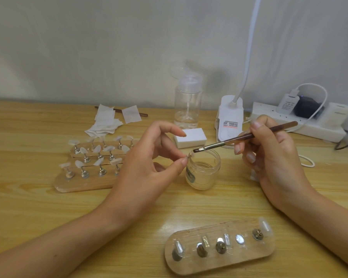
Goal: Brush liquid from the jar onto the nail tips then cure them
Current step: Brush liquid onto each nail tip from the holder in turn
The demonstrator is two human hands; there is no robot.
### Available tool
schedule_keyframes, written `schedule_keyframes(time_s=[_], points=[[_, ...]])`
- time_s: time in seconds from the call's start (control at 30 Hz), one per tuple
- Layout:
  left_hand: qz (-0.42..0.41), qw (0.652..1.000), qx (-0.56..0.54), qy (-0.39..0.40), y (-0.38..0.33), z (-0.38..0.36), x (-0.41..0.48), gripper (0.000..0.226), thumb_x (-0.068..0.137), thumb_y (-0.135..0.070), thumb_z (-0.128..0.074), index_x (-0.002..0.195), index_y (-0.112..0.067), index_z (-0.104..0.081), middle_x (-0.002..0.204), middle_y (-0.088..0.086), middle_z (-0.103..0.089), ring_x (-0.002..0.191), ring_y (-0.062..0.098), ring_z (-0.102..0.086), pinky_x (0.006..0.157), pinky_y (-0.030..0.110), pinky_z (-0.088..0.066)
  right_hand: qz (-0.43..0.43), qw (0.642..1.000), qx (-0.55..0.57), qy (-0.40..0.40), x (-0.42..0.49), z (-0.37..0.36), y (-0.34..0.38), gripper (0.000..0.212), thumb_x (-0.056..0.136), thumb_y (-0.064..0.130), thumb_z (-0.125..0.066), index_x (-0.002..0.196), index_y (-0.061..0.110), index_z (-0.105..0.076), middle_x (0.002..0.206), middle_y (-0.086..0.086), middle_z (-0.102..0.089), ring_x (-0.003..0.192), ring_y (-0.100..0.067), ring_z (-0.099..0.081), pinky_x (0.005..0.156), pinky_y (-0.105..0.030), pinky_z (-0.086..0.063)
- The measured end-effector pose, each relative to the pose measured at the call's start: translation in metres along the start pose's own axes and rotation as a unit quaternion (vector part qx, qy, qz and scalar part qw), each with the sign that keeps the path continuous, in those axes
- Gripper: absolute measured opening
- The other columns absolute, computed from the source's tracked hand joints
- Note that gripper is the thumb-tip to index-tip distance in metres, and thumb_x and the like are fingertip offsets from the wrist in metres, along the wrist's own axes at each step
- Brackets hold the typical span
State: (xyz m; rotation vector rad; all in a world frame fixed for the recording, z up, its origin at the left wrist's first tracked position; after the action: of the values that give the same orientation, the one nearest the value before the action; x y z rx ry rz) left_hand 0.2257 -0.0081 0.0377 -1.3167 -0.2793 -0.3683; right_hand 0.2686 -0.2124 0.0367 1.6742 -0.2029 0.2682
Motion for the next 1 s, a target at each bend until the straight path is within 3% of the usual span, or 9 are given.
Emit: schedule_keyframes(time_s=[0.13, 0.27, 0.4, 0.63, 0.8, 0.9, 1.0], points=[[0.003, 1.0, 0.001, -0.002, 0.001, -0.0006, 0.0003, 0.037, 0.087, -0.005, -0.072, 0.109, -0.032, -0.058, 0.081, -0.009, -0.066, 0.09, 0.007, -0.067, 0.059, 0.015, -0.046, -0.028, 0.999, -0.025, -0.017, -0.0004, 0.0002, -0.0044, 0.026, 0.095, 0.038, -0.053, 0.074, 0.025, -0.049, 0.061, -0.001, -0.064, 0.044, -0.006, -0.038, 0.037, -0.017, -0.019], [-0.001, 1.0, 0.009, -0.002, 0.0, -0.0007, 0.0, 0.036, 0.088, -0.007, -0.071, 0.11, -0.032, -0.058, 0.081, -0.009, -0.066, 0.092, 0.008, -0.067, 0.059, 0.017, -0.048, -0.008, 1.0, 0.008, -0.005, -0.0006, -0.0008, 0.0002, 0.032, 0.098, 0.036, -0.052, 0.066, 0.03, -0.053, 0.063, 0.001, -0.064, 0.047, -0.006, -0.041, 0.04, -0.024, -0.014], [-0.002, 1.0, 0.014, 0.0, -0.0011, -0.001, -0.0009, 0.036, 0.088, -0.006, -0.071, 0.111, -0.031, -0.058, 0.081, -0.009, -0.066, 0.092, 0.007, -0.067, 0.06, 0.021, -0.051, -0.028, 0.999, -0.027, -0.011, -0.0004, -0.0014, -0.0032, 0.025, 0.093, 0.042, -0.056, 0.076, 0.024, -0.051, 0.062, 0.001, -0.065, 0.045, -0.006, -0.04, 0.036, -0.016, -0.021], [-0.001, 1.0, 0.01, 0.003, -0.0015, -0.0014, -0.0003, 0.036, 0.088, -0.006, -0.07, 0.111, -0.03, -0.059, 0.082, -0.008, -0.065, 0.092, 0.007, -0.067, 0.058, 0.017, -0.049, 0.0, 1.0, -0.009, 0.015, -0.0023, -0.0051, 0.002, 0.026, 0.09, 0.041, -0.054, 0.075, 0.02, -0.048, 0.063, -0.002, -0.065, 0.046, -0.007, -0.043, 0.034, -0.017, -0.024], [0.0, 1.0, 0.004, 0.004, -0.0009, -0.002, -0.0002, 0.034, 0.088, -0.007, -0.07, 0.112, -0.029, -0.059, 0.082, -0.007, -0.065, 0.092, 0.008, -0.066, 0.057, 0.017, -0.047, -0.019, 1.0, -0.012, -0.021, -0.001, 0.0019, -0.0024, 0.028, 0.097, 0.034, -0.051, 0.071, 0.025, -0.05, 0.062, -0.001, -0.064, 0.045, -0.005, -0.039, 0.035, -0.016, -0.023], [0.0, 1.0, 0.004, 0.006, -0.0005, -0.002, 0.0, 0.034, 0.089, -0.006, -0.07, 0.112, -0.028, -0.059, 0.081, -0.007, -0.065, 0.092, 0.008, -0.066, 0.057, 0.018, -0.048, -0.002, 1.0, 0.007, 0.007, -0.0019, -0.0038, 0.0024, 0.025, 0.089, 0.041, -0.053, 0.072, 0.024, -0.051, 0.063, 0.0, -0.065, 0.045, -0.006, -0.041, 0.035, -0.017, -0.022], [-0.001, 1.0, 0.005, 0.006, -0.0004, -0.0019, 0.0, 0.034, 0.089, -0.005, -0.07, 0.112, -0.028, -0.059, 0.082, -0.007, -0.065, 0.092, 0.008, -0.066, 0.056, 0.021, -0.05, -0.025, 0.999, -0.031, -0.013, -0.0013, -0.001, -0.0031, 0.025, 0.09, 0.042, -0.055, 0.078, 0.02, -0.051, 0.062, 0.0, -0.065, 0.044, -0.005, -0.039, 0.035, -0.016, -0.022]])
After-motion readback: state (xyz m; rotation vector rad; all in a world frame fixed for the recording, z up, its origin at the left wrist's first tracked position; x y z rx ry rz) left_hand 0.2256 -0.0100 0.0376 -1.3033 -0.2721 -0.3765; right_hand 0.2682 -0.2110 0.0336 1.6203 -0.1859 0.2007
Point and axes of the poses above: each hand's wrist, its own x-axis towards the middle knuckle, its own z-axis out of the back of the hand, y = z × x, the point moved 7 cm from there along x, towards the middle knuckle
